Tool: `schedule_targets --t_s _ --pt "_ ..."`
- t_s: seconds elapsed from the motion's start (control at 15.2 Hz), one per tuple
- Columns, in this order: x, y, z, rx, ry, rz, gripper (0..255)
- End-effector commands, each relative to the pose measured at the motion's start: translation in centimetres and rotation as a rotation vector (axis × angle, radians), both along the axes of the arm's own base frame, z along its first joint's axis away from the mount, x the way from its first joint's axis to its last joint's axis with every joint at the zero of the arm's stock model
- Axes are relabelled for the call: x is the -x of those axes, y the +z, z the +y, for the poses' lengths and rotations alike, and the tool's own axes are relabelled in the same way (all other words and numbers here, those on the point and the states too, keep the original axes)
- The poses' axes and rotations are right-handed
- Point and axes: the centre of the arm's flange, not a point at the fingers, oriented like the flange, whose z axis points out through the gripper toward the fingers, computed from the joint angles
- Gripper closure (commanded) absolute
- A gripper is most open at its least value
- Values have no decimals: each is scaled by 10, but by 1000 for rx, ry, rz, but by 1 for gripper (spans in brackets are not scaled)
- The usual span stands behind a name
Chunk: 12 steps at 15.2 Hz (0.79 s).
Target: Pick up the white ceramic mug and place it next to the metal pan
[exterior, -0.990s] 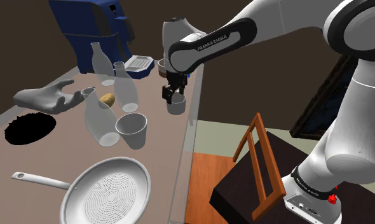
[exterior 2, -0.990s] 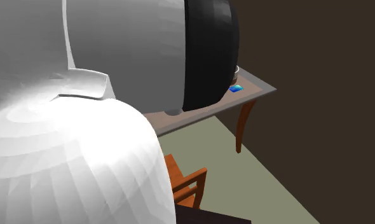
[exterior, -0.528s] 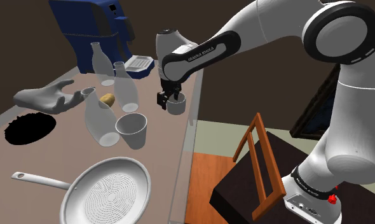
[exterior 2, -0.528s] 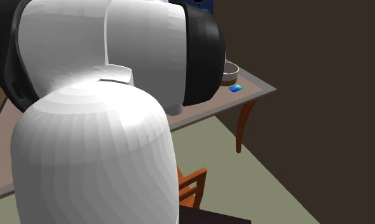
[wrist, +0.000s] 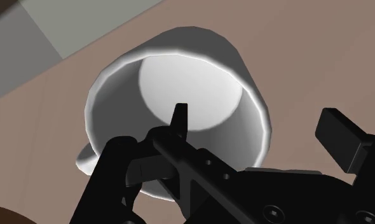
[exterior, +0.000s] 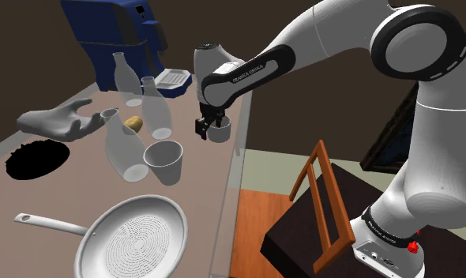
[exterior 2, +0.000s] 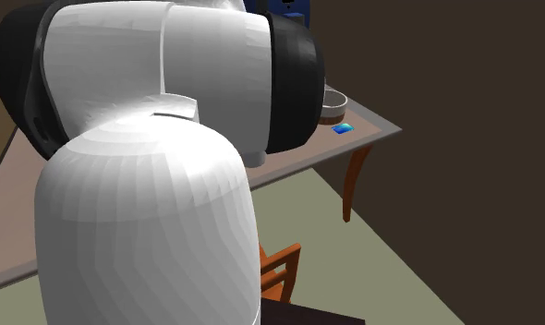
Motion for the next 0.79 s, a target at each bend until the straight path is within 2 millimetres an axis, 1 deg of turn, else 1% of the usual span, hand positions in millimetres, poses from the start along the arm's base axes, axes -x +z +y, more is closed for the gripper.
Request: schedule_targets --t_s 0.0,0.07,0.13,0.73 --pt "0 0 0 0 0 0 0" --pt "0 0 0 0 0 0 0" --pt "0 0 0 0 0 0 255" --pt "0 0 0 0 0 0 255"
